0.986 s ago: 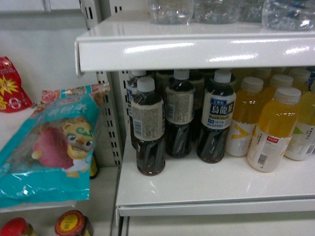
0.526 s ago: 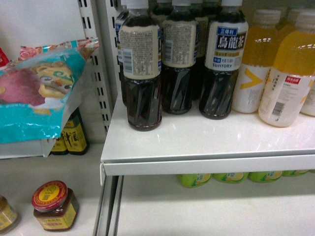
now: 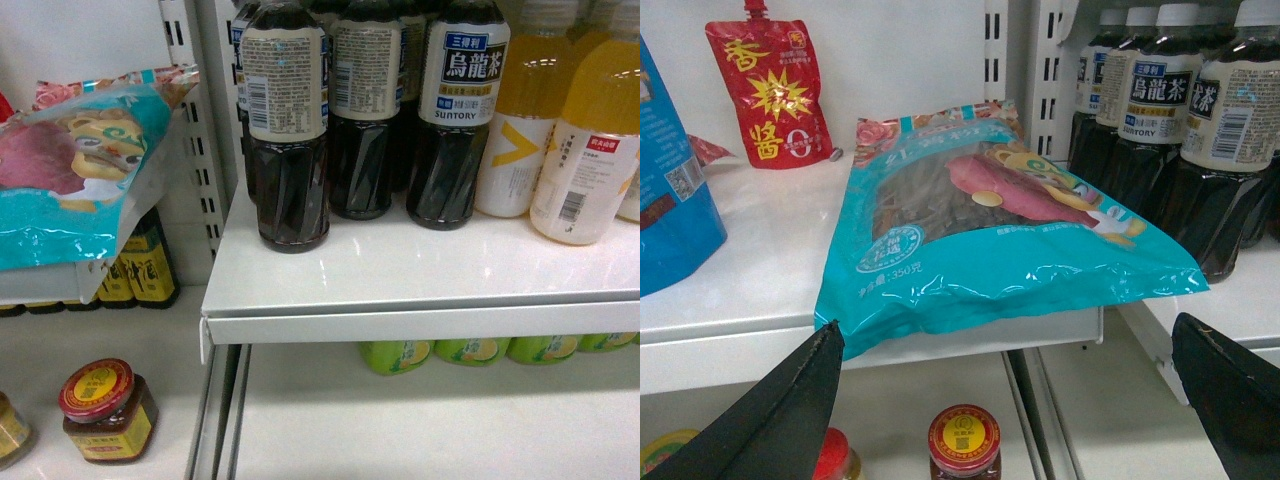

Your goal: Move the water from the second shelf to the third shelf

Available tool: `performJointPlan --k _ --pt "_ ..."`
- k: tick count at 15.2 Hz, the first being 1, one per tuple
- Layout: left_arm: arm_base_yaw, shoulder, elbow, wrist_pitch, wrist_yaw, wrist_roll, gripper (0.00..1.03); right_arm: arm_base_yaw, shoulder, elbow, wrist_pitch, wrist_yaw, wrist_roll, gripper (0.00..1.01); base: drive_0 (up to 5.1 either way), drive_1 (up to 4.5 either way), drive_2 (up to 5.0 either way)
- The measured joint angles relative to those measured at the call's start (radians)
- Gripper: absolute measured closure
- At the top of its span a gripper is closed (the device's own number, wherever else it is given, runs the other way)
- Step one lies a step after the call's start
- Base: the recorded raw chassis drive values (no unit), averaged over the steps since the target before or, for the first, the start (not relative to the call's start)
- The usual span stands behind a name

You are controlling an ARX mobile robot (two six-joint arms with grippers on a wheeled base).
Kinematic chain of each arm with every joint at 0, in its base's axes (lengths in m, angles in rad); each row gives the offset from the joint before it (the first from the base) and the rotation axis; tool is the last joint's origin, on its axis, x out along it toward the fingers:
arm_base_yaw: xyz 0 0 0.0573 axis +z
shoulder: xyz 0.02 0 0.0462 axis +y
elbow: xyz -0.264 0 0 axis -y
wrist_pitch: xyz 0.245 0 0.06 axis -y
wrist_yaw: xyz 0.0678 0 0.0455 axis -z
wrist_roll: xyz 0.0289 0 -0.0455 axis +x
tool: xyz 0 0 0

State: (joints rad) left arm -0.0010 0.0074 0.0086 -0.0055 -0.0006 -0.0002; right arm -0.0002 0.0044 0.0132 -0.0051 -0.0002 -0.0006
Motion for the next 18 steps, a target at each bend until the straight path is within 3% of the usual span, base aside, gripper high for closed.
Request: performJointPlan --k 18 --pt "0.0 0.0 0.0 0.0 0.0 0.0 0.05 0.0 0.0 0.0 0.0 0.0 0.0 0.03 0.0 0.0 0.0"
